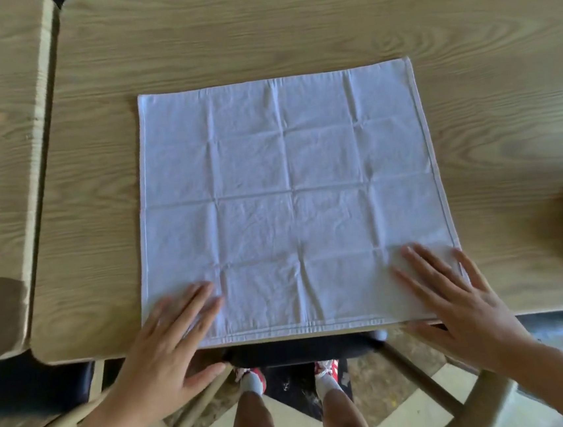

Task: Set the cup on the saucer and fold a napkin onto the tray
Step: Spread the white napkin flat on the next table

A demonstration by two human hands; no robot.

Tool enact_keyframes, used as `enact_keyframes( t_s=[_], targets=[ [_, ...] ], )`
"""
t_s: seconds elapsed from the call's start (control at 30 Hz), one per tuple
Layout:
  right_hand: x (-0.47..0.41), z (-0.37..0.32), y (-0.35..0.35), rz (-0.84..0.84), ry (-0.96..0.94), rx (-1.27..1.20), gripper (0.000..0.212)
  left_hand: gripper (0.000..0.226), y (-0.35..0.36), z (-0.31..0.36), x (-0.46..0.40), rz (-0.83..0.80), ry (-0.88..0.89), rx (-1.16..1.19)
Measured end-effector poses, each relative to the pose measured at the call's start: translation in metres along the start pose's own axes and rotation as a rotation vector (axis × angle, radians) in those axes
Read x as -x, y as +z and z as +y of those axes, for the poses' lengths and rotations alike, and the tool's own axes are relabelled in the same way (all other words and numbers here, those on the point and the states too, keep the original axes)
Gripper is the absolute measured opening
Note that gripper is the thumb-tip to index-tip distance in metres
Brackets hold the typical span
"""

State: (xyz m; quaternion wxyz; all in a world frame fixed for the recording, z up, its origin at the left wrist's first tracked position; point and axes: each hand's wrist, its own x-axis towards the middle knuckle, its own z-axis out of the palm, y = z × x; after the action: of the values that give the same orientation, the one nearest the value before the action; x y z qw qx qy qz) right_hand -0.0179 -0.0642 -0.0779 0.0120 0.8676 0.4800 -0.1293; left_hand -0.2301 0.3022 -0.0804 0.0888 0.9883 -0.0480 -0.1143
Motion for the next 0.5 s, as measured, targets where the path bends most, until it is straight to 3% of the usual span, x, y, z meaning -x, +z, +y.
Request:
enact_keyframes(
  t_s=[0.33, 0.5],
  targets=[
    [0.01, -0.008, 0.003, 0.036, 0.065, 0.015, 0.072, 0.055, 0.007, -0.001, 0.005, 0.005, -0.018, -0.085],
    [0.02, -0.004, 0.003, 0.258, -0.069, -0.008, 0.05, 0.054, -0.017, 0.005, 0.005, 0.133, 0.019, 0.025]
  ],
)
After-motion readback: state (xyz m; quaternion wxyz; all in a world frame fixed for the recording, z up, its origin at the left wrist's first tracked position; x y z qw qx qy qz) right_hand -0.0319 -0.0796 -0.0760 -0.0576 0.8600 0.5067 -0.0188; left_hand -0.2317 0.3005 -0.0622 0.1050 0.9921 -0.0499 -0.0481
